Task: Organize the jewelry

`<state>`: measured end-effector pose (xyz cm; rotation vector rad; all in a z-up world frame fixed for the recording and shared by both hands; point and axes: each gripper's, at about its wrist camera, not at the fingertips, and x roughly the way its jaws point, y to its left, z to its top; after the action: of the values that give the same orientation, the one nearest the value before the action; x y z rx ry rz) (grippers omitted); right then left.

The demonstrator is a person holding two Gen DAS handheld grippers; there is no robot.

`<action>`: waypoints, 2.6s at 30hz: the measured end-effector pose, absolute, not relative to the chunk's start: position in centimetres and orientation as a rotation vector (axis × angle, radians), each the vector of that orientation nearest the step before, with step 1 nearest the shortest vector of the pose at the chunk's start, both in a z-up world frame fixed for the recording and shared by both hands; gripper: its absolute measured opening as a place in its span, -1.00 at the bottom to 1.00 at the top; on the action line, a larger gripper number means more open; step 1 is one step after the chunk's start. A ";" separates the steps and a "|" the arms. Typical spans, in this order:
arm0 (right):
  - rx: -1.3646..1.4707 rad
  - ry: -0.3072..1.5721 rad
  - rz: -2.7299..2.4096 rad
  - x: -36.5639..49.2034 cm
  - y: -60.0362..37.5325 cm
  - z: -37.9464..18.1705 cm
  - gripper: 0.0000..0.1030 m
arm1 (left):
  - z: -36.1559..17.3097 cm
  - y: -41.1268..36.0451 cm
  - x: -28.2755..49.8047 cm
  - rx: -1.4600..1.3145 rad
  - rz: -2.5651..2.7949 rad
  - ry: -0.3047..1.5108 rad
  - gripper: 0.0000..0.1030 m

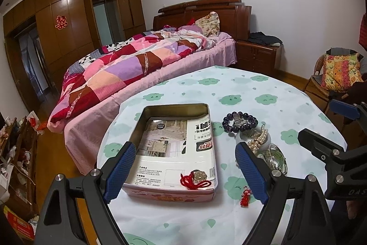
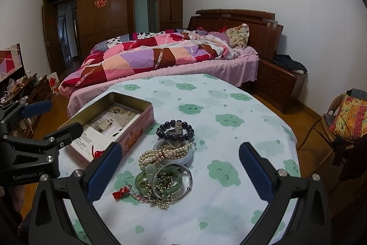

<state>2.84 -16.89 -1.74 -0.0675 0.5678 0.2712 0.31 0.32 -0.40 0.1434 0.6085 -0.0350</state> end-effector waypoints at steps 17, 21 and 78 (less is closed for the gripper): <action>-0.070 0.570 0.270 2.9 -16.7 -1.9 1.00 | -0.5 0.7 0.4 0.145 -0.022 0.608 0.72; -0.071 0.569 0.270 2.9 -16.7 -1.9 1.00 | -0.5 0.7 0.4 0.144 -0.021 0.608 0.72; -0.018 0.772 0.377 5.4 -17.9 -9.1 0.26 | -5.3 -0.1 2.6 0.130 -0.056 0.698 0.71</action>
<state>5.38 -17.94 -9.09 -0.0185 0.7716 0.3771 2.58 -0.12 -5.35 0.1297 0.6977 -0.0562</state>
